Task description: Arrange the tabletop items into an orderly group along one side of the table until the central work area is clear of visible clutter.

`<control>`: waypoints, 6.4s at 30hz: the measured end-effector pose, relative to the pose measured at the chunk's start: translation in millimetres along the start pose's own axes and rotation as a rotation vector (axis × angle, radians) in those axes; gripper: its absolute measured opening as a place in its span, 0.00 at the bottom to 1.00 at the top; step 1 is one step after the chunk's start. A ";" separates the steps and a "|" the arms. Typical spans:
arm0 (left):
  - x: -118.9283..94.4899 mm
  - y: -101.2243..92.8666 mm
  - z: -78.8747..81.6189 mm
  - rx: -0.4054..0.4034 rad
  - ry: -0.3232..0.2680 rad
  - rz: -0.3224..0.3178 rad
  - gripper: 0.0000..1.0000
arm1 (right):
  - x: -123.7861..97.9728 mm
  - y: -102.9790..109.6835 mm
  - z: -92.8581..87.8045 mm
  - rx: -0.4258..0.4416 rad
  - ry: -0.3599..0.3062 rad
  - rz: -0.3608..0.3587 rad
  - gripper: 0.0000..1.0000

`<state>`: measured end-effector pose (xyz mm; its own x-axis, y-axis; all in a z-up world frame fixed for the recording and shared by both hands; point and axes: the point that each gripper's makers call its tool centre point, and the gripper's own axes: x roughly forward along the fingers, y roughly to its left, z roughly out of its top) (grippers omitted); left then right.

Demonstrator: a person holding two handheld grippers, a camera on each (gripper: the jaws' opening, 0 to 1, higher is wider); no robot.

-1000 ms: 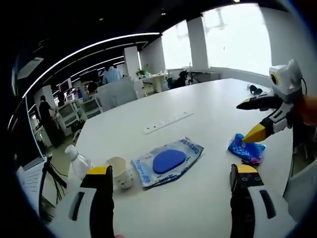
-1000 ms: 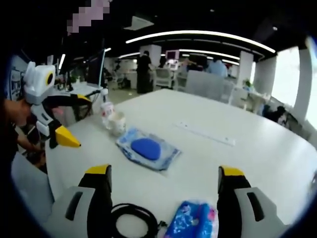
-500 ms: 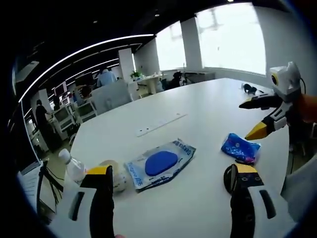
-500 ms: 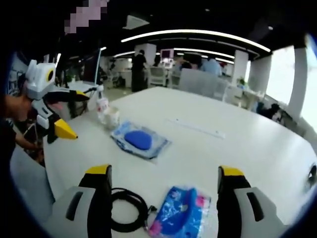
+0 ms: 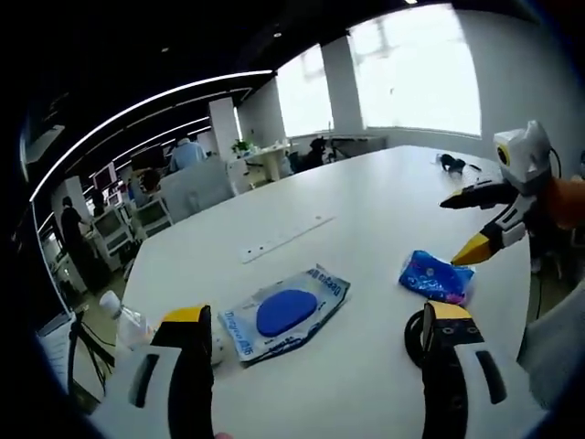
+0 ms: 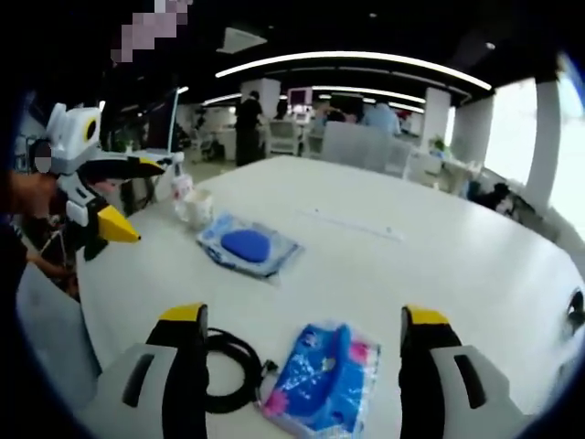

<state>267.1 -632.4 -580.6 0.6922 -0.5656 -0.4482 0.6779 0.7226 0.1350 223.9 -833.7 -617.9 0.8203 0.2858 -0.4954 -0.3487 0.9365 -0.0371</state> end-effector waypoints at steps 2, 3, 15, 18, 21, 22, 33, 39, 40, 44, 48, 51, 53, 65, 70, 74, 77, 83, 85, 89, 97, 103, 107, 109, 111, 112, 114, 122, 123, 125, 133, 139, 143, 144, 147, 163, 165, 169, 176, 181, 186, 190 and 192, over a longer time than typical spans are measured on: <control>0.7 -1.7 1.2 -0.005 -0.002 -0.002 0.96 | -2.4 -2.9 -2.6 0.001 0.003 -0.004 0.84; 1.2 -2.7 1.5 -0.006 -0.001 -0.002 0.96 | -3.0 -3.6 -3.2 0.001 0.003 -0.005 0.84; 6.2 -17.9 -4.6 -0.021 0.016 -0.013 0.95 | -11.1 -15.5 -23.9 0.055 0.016 -0.027 0.82; 6.5 -19.8 -5.0 -0.007 0.019 -0.012 0.95 | -14.1 -21.1 -30.3 0.067 0.022 -0.046 0.80; 7.4 -21.5 -6.4 -0.009 0.023 -0.014 0.94 | -15.0 -22.5 -39.1 0.068 0.038 -0.047 0.79; 7.6 -23.0 -7.7 -0.008 0.027 -0.016 0.94 | -15.1 -23.0 -43.7 0.070 0.047 -0.047 0.78; 8.5 -31.5 -16.0 0.007 0.051 -0.032 0.93 | -17.1 -26.8 -78.7 0.065 0.111 -0.072 0.70; 10.9 -33.4 -19.6 0.008 0.062 -0.037 0.92 | -17.4 -28.5 -88.7 0.076 0.139 -0.089 0.67; 11.1 -34.1 -19.9 0.009 0.063 -0.039 0.92 | -17.6 -29.3 -89.6 0.081 0.140 -0.094 0.65; 13.3 -35.7 -22.3 0.010 0.068 -0.044 0.91 | -16.2 -31.2 -97.6 0.099 0.161 -0.105 0.60; 15.6 -37.8 -26.0 0.001 0.075 -0.048 0.91 | -14.8 -32.4 -106.1 0.092 0.187 -0.115 0.52; 16.8 -40.9 -30.1 -0.001 0.084 -0.055 0.90 | -14.1 -34.7 -113.1 0.071 0.216 -0.126 0.51; 18.3 -42.2 -32.8 -0.003 0.088 -0.059 0.90 | -14.8 -36.5 -116.1 0.072 0.223 -0.130 0.51; 29.6 -52.9 -37.7 -0.012 0.099 -0.089 0.89 | -28.3 -49.7 -126.1 0.086 0.244 -0.168 0.51; 35.6 -58.4 -35.8 -0.006 0.101 -0.109 0.88 | -33.9 -53.6 -131.9 0.119 0.259 -0.193 0.49; 41.2 -63.3 -36.3 -0.005 0.107 -0.126 0.86 | -38.2 -54.3 -137.1 0.163 0.265 -0.213 0.46; 44.3 -67.6 -36.8 0.000 0.110 -0.138 0.86 | -39.9 -54.4 -143.6 0.187 0.282 -0.217 0.44; 50.2 -74.6 -37.9 0.000 0.119 -0.161 0.85 | -41.5 -53.3 -149.0 0.231 0.291 -0.215 0.39; 51.9 -76.8 -38.2 0.005 0.122 -0.168 0.84 | -41.2 -52.6 -150.7 0.234 0.298 -0.210 0.34; 55.6 -78.4 -37.9 0.009 0.126 -0.178 0.84 | -40.9 -53.1 -150.6 0.246 0.301 -0.206 0.29; 65.0 -85.0 -36.3 0.010 0.134 -0.199 0.82 | -39.1 -58.5 -150.8 0.250 0.306 -0.208 0.24; 71.1 -92.5 -37.2 0.011 0.140 -0.217 0.80 | -37.9 -61.3 -151.6 0.253 0.304 -0.207 0.18; 74.4 -98.4 -38.4 0.017 0.148 -0.233 0.78 | -36.1 -62.1 -153.1 0.265 0.301 -0.201 0.14; 75.5 -101.6 -38.7 0.019 0.152 -0.240 0.77 | -35.6 -61.9 -152.6 0.263 0.297 -0.200 0.12; 77.7 -104.5 -38.8 0.021 0.154 -0.248 0.77 | -35.0 -61.3 -152.0 0.272 0.293 -0.198 0.11; 78.6 -105.8 -39.0 0.022 0.156 -0.251 0.76 | -34.9 -61.6 -151.9 0.272 0.292 -0.200 0.10; 80.3 -109.8 -39.4 0.024 0.160 -0.262 0.75 | -33.5 -62.5 -151.9 0.279 0.287 -0.200 0.09; 88.1 -128.7 -41.7 0.023 0.179 -0.304 0.69 | -32.6 -63.7 -150.9 0.289 0.273 -0.199 0.04; 88.9 -130.9 -41.5 0.025 0.179 -0.309 0.68 | -32.4 -64.0 -151.2 0.293 0.272 -0.198 0.03; 90.7 -136.2 -41.4 0.028 0.183 -0.320 0.67 | -32.8 -64.0 -150.6 0.300 0.269 -0.199 0.02; 96.6 -153.4 -39.9 0.026 0.191 -0.357 0.64 | -34.1 -65.2 -149.7 0.313 0.252 -0.207 0.00; 99.4 -170.8 -42.7 0.016 0.204 -0.395 0.58 | -35.9 -66.2 -150.6 0.317 0.244 -0.215 0.00; 101.5 -181.0 -43.5 0.024 0.207 -0.410 0.57 | -37.5 -67.4 -151.6 0.325 0.237 -0.221 0.00; 103.0 -183.7 -43.6 0.020 0.208 -0.415 0.57 | -37.7 -67.5 -151.8 0.327 0.236 -0.222 0.00; 105.5 -188.7 -43.0 0.024 0.209 -0.425 0.56 | -38.0 -68.2 -152.0 0.332 0.233 -0.224 0.00; 116.6 -207.0 -51.2 0.014 0.252 -0.442 0.43 | -39.6 -69.2 -152.0 0.354 0.223 -0.230 0.00; 118.3 -208.4 -51.8 0.006 0.258 -0.440 0.41 | -40.3 -69.8 -152.1 0.357 0.222 -0.232 0.00; 119.8 -212.8 -53.5 -0.012 0.266 -0.448 0.35 | -41.1 -70.4 -152.2 0.359 0.221 -0.234 0.00; 123.3 -215.7 -59.6 -0.011 0.291 -0.455 0.23 | -41.1 -69.8 -151.7 0.364 0.218 -0.235 0.00; 124.8 -218.0 -61.4 -0.016 0.303 -0.469 0.15 | -41.4 -69.4 -151.7 0.368 0.218 -0.233 0.00; 125.8 -221.7 -62.5 -0.030 0.316 -0.483 0.10 | -42.3 -70.4 -150.3 0.370 0.215 -0.236 0.00; 126.7 -222.0 -62.6 -0.037 0.321 -0.482 0.08 | -42.8 -71.2 -149.5 0.373 0.213 -0.236 0.00; 126.8 -221.9 -62.8 -0.037 0.325 -0.481 0.06 | -43.0 -71.4 -149.7 0.374 0.214 -0.237 0.00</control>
<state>188.9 -839.4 -723.0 0.1927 -0.6873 -0.7004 0.8843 0.4310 -0.1797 145.6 -943.2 -723.9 0.7325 0.0445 -0.6793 0.0551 0.9907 0.1242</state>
